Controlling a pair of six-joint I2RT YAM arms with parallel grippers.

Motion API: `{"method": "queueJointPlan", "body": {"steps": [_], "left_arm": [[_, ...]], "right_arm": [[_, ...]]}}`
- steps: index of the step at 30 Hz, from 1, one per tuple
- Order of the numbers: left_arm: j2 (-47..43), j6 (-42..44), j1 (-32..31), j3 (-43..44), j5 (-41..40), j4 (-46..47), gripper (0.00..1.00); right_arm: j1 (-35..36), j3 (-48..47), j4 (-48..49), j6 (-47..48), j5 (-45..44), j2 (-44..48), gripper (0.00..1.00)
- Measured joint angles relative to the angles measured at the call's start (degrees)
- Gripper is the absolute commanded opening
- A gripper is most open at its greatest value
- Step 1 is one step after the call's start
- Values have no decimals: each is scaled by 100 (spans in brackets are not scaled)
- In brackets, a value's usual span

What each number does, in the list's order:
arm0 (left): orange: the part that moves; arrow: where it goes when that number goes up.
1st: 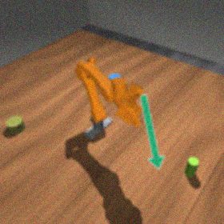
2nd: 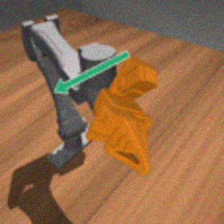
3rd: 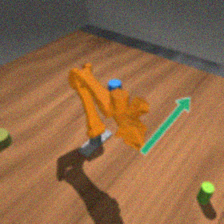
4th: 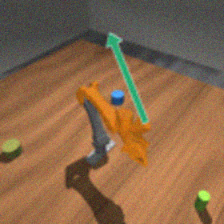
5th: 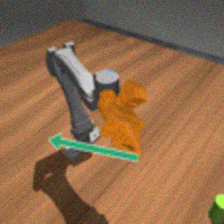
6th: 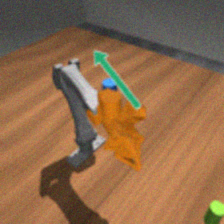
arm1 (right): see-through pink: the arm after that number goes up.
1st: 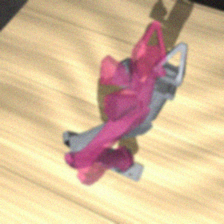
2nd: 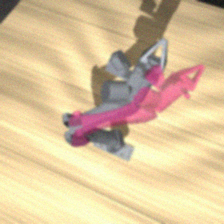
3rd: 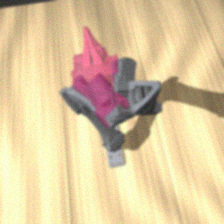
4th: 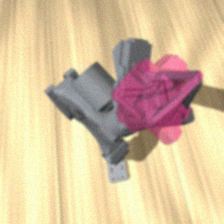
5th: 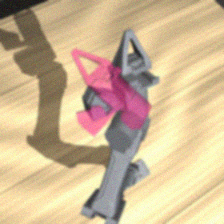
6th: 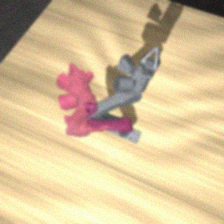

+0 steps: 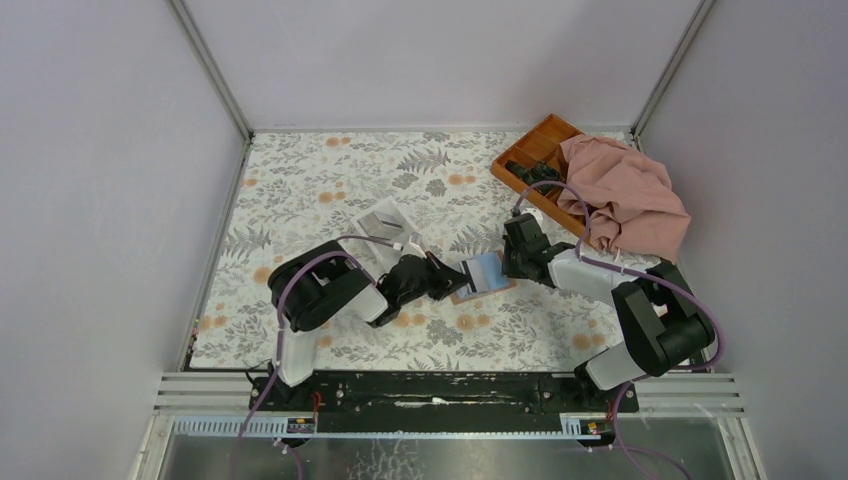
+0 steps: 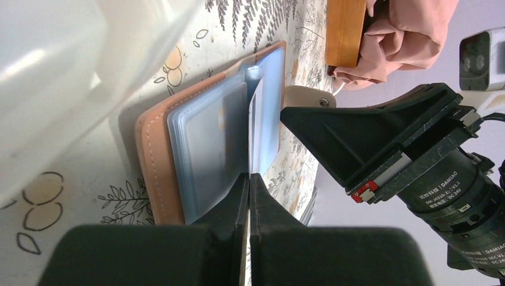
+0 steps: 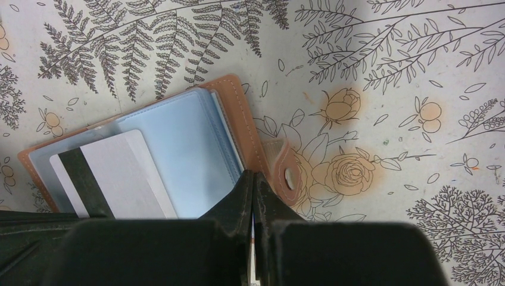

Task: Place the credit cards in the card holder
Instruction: Insert the credit card into the card holder.

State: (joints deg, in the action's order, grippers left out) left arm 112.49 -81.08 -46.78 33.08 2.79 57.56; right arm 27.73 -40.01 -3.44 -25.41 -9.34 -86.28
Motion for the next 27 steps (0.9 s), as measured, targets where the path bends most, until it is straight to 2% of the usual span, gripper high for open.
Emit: {"method": "queueJointPlan", "body": {"steps": [15, 22, 25, 27], "left_arm": [[63, 79, 70, 197, 0, -188, 0], [382, 188, 70, 599, 267, -269, 0], [417, 243, 70, 699, 380, -356, 7], [424, 280, 70, 756, 448, -439, 23]], "right_arm": [[0, -2, 17, 0, 2, -9, 0], [0, -26, 15, -11, 2, -37, 0], [-2, -26, 15, -11, 4, -39, 0], [-4, -31, 13, -13, 11, -44, 0]]}}
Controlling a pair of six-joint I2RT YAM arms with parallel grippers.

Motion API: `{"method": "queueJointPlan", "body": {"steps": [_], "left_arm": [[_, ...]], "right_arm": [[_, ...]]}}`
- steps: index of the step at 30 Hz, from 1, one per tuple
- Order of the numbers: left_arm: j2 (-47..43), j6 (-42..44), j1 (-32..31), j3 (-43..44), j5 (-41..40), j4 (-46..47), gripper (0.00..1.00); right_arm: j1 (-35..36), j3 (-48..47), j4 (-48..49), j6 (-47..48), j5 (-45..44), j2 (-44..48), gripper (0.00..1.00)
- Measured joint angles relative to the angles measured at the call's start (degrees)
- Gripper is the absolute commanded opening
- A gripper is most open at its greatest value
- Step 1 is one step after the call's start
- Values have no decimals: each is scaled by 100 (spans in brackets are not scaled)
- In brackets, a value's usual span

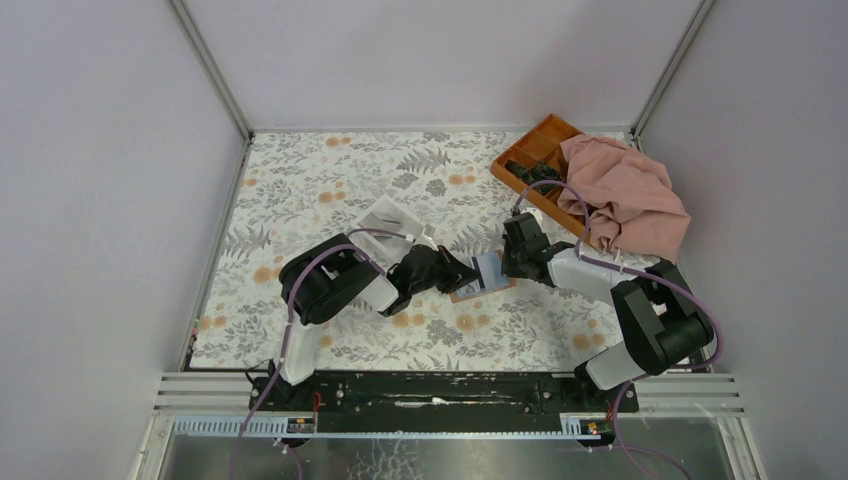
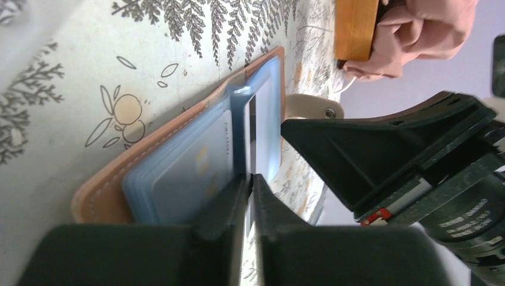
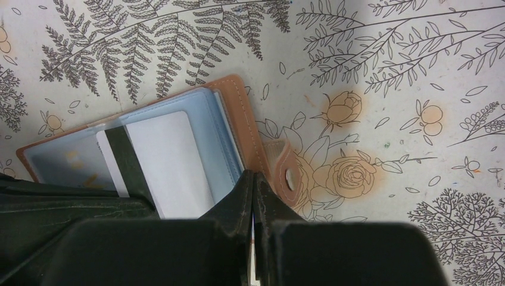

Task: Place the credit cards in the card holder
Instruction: Insert the credit card into the card holder.

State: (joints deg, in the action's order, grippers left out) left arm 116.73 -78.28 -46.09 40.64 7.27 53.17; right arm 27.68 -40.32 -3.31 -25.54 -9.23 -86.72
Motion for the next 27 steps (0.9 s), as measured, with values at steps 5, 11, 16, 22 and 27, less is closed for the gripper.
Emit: {"method": "queueJointPlan", "body": {"steps": [5, 11, 16, 22, 27], "left_arm": [[-15, 131, 0, 125, 116, -184, 42], [-409, 369, 0, 103, 31, -686, 54], [-763, 664, -11, 101, -116, -1250, 57], [-960, 883, -11, 157, -229, -1670, 59], [-1097, 1023, -17, 164, -354, -1928, 55]], "right_arm": [[0, -2, 4, 0, 20, -4, 0], [-2, -11, 17, -4, 28, -17, 0], [-2, -33, 90, -26, 39, -61, 0], [-4, -59, 87, -26, 72, -83, 0], [-4, -76, 92, -28, 98, -105, 0]]}}
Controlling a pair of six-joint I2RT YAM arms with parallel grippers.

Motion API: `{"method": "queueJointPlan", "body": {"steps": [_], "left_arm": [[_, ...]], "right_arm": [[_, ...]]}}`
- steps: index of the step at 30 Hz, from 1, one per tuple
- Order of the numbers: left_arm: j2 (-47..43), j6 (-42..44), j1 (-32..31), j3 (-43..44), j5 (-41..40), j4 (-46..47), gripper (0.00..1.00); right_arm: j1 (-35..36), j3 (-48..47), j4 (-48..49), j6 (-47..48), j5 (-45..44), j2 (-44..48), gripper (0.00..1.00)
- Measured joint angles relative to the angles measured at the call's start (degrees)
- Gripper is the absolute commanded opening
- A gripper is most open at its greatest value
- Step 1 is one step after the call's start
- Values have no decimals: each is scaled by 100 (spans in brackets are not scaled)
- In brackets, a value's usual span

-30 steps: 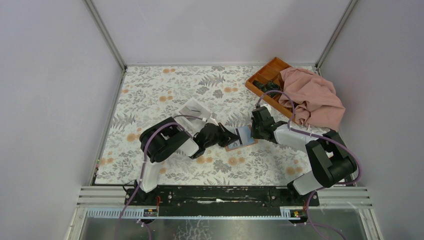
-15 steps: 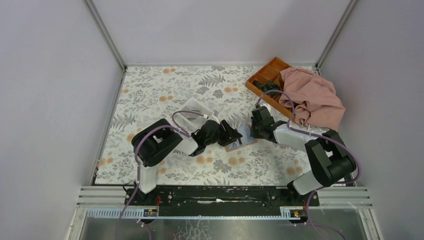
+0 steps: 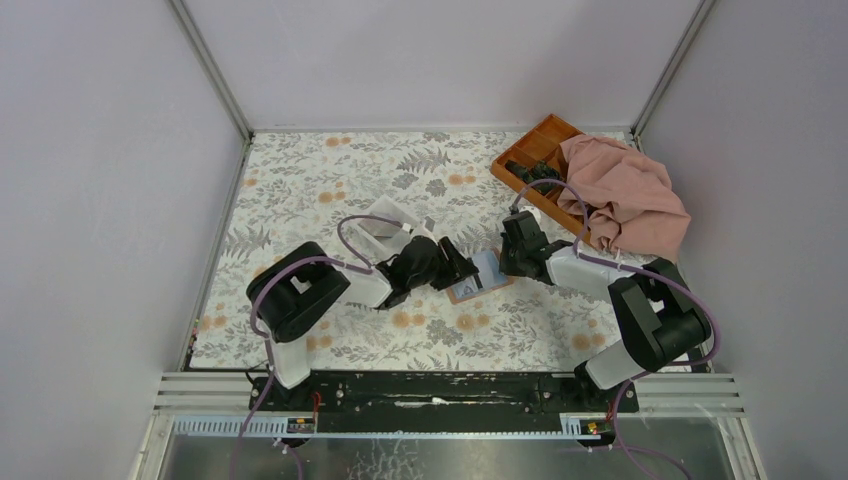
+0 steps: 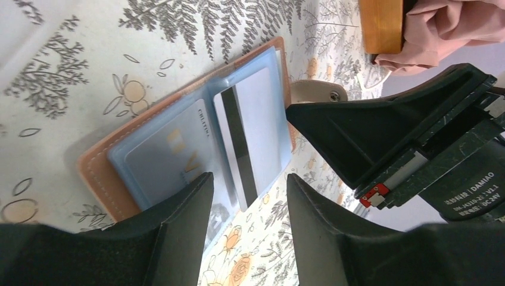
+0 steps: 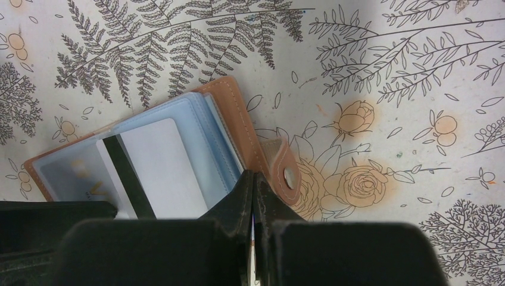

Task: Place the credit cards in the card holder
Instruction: Insert the credit card into the card holder.

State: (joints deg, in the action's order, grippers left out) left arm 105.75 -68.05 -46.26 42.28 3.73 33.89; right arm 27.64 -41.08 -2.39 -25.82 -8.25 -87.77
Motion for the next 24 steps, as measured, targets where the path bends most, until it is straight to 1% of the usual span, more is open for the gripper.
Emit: {"method": "queueJointPlan", "body": {"steps": [4, 8, 11, 13, 16, 18, 24], "left_arm": [[-149, 212, -50, 24, -236, -348, 49], [-256, 487, -101, 131, -503, -782, 38], [-260, 756, -151, 323, -697, -1158, 22], [-260, 925, -195, 457, -802, -1364, 13], [-254, 1198, -251, 656, -907, -1663, 3], [-236, 1362, -291, 791, -957, -1836, 0], [-140, 1788, -450, 1154, -1169, -2308, 0]], "right_arm": [[0, 0, 0, 0, 2, 0, 0], [0, 0, 0, 0, 17, 0, 0], [0, -2, 0, -2, 22, -4, 0], [-2, -2, 0, -2, 22, -4, 0], [-2, -11, 0, -2, 26, -11, 0], [-2, -20, 4, -2, 33, -24, 0], [-2, -33, 13, -2, 35, -39, 0]]}}
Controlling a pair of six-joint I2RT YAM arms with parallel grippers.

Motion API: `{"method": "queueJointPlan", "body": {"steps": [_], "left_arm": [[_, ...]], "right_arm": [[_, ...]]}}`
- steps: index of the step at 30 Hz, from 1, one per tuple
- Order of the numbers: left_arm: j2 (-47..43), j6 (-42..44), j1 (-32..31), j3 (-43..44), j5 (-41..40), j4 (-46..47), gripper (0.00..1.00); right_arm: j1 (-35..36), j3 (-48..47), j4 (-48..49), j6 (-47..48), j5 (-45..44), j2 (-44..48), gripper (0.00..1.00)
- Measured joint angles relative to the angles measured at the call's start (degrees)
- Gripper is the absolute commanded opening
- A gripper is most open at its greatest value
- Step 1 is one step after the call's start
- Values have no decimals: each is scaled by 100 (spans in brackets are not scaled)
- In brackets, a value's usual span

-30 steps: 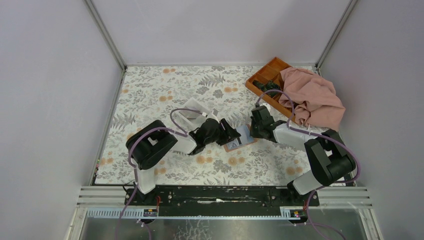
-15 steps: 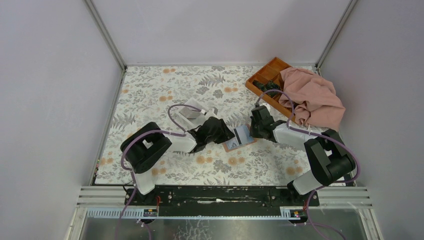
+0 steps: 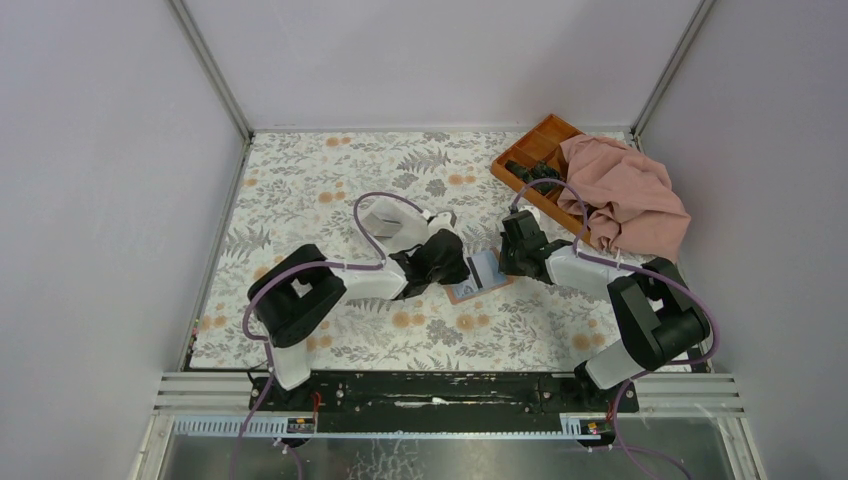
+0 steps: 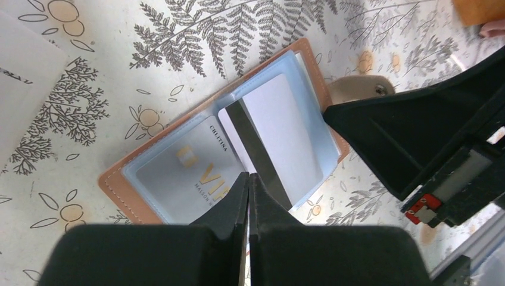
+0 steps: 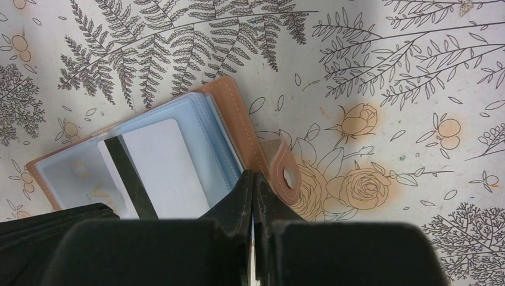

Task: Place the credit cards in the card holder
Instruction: Insert the credit card into the card holder.

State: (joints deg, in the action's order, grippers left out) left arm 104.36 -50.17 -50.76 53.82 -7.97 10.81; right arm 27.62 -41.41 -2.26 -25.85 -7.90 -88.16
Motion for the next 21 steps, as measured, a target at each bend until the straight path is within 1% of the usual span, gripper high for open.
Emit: {"method": "queueJointPlan", "body": {"steps": [8, 14, 21], "left_arm": [[52, 306, -125, 74, -249, -413, 0], [79, 420, -164, 129, -319, -463, 0], [402, 476, -195, 466, -313, -457, 0]], "right_arm": [[0, 0, 2, -2, 2, -4, 0], [0, 0, 7, -7, 2, -7, 0], [0, -2, 7, -11, 4, -9, 0]]}}
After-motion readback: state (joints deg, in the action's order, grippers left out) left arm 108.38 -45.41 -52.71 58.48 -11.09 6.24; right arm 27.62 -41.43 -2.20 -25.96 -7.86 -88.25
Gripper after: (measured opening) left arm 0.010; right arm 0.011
